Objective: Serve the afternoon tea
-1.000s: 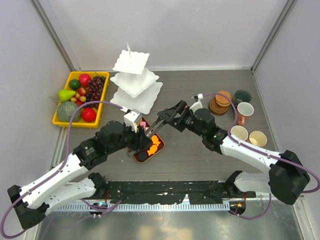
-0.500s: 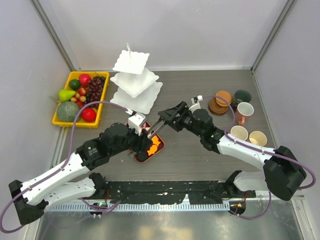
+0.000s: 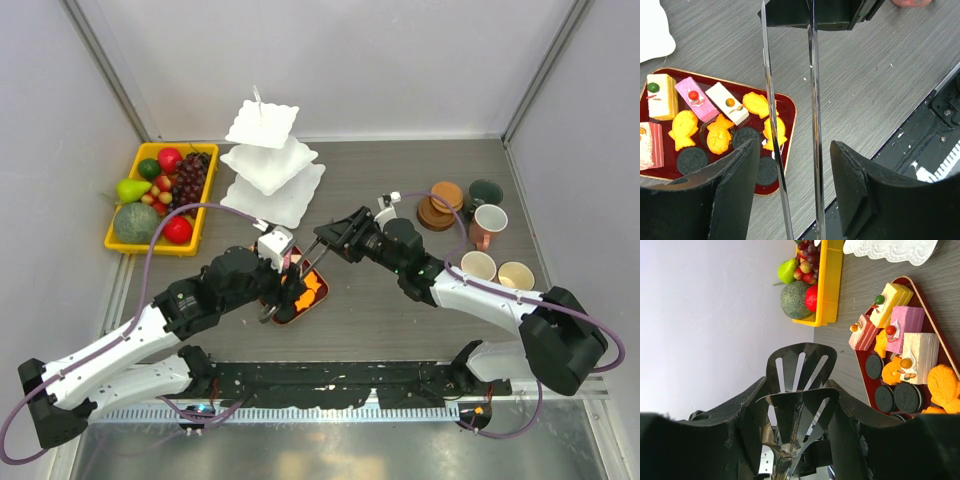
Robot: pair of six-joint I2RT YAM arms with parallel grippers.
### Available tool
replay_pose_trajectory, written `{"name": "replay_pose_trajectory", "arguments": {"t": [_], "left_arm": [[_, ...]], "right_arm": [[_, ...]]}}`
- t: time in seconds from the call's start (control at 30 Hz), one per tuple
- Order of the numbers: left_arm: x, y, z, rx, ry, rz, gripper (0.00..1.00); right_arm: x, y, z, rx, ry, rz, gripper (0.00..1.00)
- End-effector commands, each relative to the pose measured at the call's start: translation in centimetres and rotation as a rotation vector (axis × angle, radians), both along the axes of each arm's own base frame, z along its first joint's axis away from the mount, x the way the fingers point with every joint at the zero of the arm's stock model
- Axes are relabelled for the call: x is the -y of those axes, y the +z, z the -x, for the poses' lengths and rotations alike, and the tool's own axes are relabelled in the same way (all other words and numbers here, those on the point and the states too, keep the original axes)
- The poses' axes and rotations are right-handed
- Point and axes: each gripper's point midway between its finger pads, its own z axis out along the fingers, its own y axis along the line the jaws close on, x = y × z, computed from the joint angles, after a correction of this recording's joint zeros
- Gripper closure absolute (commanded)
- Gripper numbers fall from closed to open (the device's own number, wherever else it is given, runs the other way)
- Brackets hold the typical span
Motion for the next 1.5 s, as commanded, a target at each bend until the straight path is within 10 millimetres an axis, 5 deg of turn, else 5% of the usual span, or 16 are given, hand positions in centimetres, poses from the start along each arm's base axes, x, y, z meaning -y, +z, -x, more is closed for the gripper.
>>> {"name": "replay_pose_trajectory", "arguments": {"t": [0.0,0.27,0.57,0.7,0.83,1.07,1.47], "left_arm": [[0.5,1.8,-0.6,0.035,0.020,0.042,0.34],[0.5,0.7,-1.7,-0.008,0.091,0.002,0.26],[1.9,1.0,-1.1,-0.072,0.065,0.052,0.54],[2.1,0.7,-0.6,-0.094,0.048,0.062,0.73],[2.2,1.0,-0.3,-0.102,0.043,0.089,0.80],[2.6,1.2,0.2,-0.116,0.026,0.127,0.85],[2.7,0.6,0.1,-0.123,0.032,0.117,1.00]], "right_arm": [[-0.4,1.4,0.1,0.040,0.016,-0.046,0.68],[-0.6,1.5,0.3,0.035,0.027,-0.044,0.69],[-0.5,1.1,0.4,0.032,0.033,-0.025,0.68],[-0.2,1.0,0.2,0.034,0.024,-0.011,0.58],[-0.1,1.2,0.0,0.038,0.021,-0.011,0.51],[0.6,1.0,-0.2,0.035,0.006,0.002,0.20],[1.3,1.5,-0.2,0.043,-0.009,-0.010,0.33]]}}
